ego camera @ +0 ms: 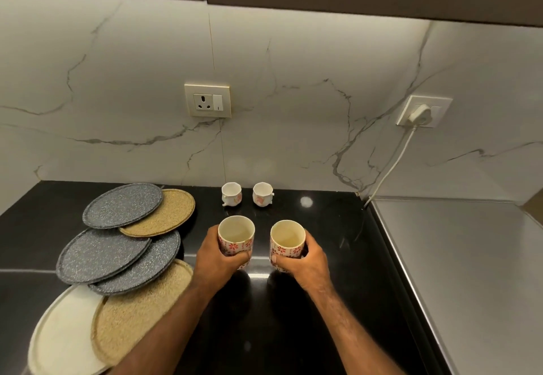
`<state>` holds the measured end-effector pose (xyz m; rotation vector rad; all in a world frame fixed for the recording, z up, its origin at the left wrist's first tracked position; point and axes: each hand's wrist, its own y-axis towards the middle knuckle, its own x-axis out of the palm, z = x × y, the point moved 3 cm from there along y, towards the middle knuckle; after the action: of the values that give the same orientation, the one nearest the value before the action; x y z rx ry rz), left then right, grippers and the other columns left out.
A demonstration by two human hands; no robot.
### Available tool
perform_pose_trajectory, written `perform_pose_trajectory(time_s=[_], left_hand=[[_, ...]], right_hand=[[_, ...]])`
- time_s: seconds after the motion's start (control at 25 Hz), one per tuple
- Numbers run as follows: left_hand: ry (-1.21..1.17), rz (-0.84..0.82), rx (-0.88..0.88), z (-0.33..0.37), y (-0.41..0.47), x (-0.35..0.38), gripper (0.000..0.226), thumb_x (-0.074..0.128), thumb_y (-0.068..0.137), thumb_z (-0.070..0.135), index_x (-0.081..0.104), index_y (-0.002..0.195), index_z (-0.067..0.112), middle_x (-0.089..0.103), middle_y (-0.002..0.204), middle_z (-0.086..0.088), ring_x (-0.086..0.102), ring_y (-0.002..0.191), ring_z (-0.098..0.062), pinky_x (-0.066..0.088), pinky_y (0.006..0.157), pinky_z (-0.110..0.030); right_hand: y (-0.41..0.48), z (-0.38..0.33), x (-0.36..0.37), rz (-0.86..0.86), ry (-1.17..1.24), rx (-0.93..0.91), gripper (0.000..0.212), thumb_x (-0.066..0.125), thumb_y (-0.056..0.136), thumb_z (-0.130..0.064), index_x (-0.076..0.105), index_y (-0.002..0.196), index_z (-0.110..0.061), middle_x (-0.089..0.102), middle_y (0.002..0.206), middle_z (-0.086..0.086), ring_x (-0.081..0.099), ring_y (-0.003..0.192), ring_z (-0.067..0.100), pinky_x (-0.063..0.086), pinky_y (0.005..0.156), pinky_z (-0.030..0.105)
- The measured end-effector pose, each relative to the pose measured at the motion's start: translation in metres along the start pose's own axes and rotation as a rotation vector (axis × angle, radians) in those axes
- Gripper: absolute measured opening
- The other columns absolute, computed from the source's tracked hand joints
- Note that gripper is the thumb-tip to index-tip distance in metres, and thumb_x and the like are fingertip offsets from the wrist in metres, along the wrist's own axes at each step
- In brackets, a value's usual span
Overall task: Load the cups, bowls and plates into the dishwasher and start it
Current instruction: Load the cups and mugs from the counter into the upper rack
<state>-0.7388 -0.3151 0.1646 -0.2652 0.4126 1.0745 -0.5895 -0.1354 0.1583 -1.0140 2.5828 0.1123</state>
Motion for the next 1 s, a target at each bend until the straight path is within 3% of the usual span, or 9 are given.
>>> perform_pose_trajectory(time_s=[0.12,0.36,0.48,0.56,0.8,1.0], left_hand=[[-0.029,0.005,0.011,0.026,-0.050,0.000,0.079,0.094,0.066,0.025,0.047,0.130,0.027,0.062,0.117,0.007,0.063,0.104,-0.013,0.047,0.072,-0.013],[-0.044,0.056,0.069,0.071,-0.139,-0.002,0.075,0.092,0.069,0.029,0.042,0.125,0.032,0.058,0.112,0.013,0.061,0.099,-0.005,0.051,0.074,-0.020],[-0.054,0.063,0.084,0.089,-0.179,0.000,0.075,0.092,0.070,0.029,0.041,0.125,0.032,0.057,0.113,0.010,0.060,0.099,-0.008,0.054,0.077,-0.025],[-0.063,0.048,0.093,0.097,-0.202,0.002,0.075,0.091,0.071,0.028,0.040,0.126,0.031,0.057,0.113,0.010,0.060,0.098,-0.006,0.052,0.075,-0.021],[-0.033,0.021,0.167,0.117,-0.269,0.013,0.074,0.088,0.075,0.030,0.039,0.130,0.030,0.057,0.116,0.008,0.059,0.102,-0.011,0.050,0.074,-0.019],[-0.048,-0.017,0.172,0.125,-0.344,0.026,0.075,0.090,0.071,0.032,0.044,0.130,0.026,0.060,0.117,0.007,0.061,0.103,-0.013,0.052,0.075,-0.024]], right_hand=[[-0.042,-0.006,-0.035,-0.012,0.005,-0.059,0.073,0.095,0.060,-0.036,0.054,0.119,-0.047,0.067,0.110,-0.020,0.065,0.101,0.002,0.053,0.072,0.014],[-0.112,-0.008,-0.090,-0.021,-0.002,-0.135,0.078,0.094,0.065,-0.037,0.050,0.130,-0.036,0.060,0.113,-0.022,0.061,0.103,0.002,0.050,0.071,0.009],[-0.142,-0.006,-0.109,-0.022,0.017,-0.152,0.083,0.093,0.065,-0.038,0.050,0.135,-0.031,0.059,0.118,-0.017,0.061,0.105,0.007,0.052,0.082,0.017],[-0.160,-0.007,-0.122,-0.017,0.029,-0.176,0.086,0.094,0.064,-0.038,0.051,0.138,-0.027,0.061,0.121,-0.014,0.061,0.107,0.009,0.054,0.086,0.023],[-0.228,-0.004,-0.171,0.037,0.059,-0.201,0.082,0.093,0.066,-0.035,0.051,0.135,-0.030,0.060,0.115,-0.019,0.061,0.103,0.005,0.050,0.079,0.014],[-0.305,0.013,-0.214,0.099,0.098,-0.199,0.076,0.094,0.065,-0.035,0.057,0.130,-0.029,0.066,0.115,-0.015,0.065,0.103,0.007,0.059,0.082,0.024]])
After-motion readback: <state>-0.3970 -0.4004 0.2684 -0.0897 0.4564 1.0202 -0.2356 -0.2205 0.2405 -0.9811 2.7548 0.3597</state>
